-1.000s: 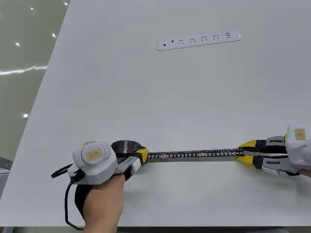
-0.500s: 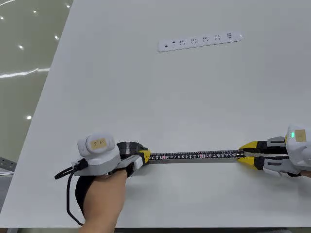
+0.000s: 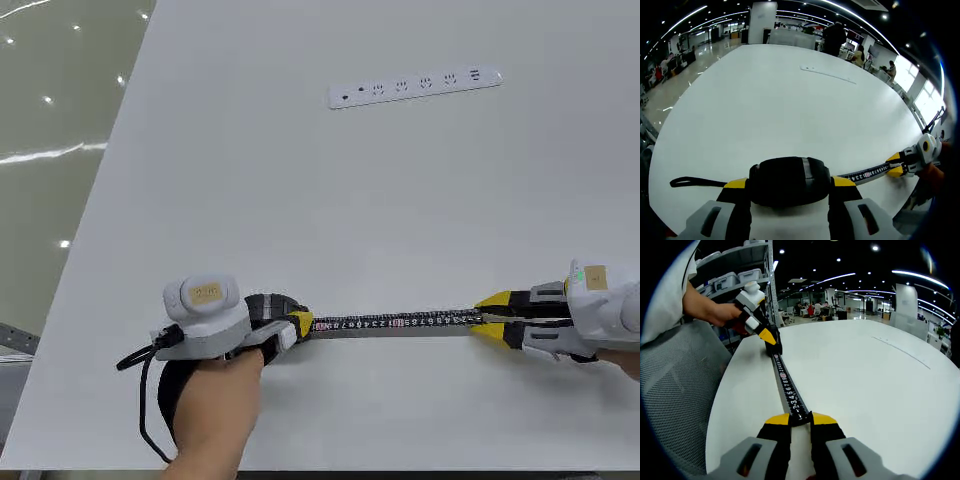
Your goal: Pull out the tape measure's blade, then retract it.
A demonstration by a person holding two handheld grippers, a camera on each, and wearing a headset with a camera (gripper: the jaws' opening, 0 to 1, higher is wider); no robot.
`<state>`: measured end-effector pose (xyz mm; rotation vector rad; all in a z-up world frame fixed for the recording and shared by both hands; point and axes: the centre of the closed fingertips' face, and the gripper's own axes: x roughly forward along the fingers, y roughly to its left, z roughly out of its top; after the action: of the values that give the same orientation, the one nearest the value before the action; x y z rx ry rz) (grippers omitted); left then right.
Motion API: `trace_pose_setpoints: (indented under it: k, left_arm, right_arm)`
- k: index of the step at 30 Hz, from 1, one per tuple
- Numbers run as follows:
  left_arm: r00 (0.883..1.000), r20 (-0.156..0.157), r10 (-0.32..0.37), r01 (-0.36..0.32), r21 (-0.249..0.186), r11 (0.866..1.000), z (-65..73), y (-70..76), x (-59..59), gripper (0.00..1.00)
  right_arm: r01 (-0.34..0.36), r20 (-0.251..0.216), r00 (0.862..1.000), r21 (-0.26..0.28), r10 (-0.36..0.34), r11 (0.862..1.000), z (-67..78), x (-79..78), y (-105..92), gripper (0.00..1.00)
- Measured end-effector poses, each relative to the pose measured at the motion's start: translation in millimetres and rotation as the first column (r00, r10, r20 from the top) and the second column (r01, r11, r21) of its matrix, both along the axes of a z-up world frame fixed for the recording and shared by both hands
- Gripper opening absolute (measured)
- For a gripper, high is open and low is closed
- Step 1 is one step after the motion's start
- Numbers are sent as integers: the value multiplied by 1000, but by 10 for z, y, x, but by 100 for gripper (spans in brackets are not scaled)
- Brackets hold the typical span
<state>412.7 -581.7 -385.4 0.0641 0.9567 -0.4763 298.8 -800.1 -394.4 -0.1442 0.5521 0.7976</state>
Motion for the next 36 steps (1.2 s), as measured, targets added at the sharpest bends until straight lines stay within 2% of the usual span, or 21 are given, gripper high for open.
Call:
trace_pose_setpoints:
  k: [5,15,22,36]
  left_arm:
    - [1000,-4,-2,2,-1,1000,1,0,-2,59]
    - [1000,-11,-7,7,-3,1000,0,-1,-8,59]
    - [1000,-11,-7,7,-4,1000,2,-2,-9,59]
    - [1000,-13,-6,6,-6,1000,1,0,-9,59]
  right_arm:
    - [-12,-1,1000,34,12,999,18,53,105,12]
    - [-42,-1,999,65,43,997,21,152,314,12]
    - [-50,-11,999,76,51,996,-7,153,330,12]
    - [-72,-3,997,73,72,995,1,196,413,12]
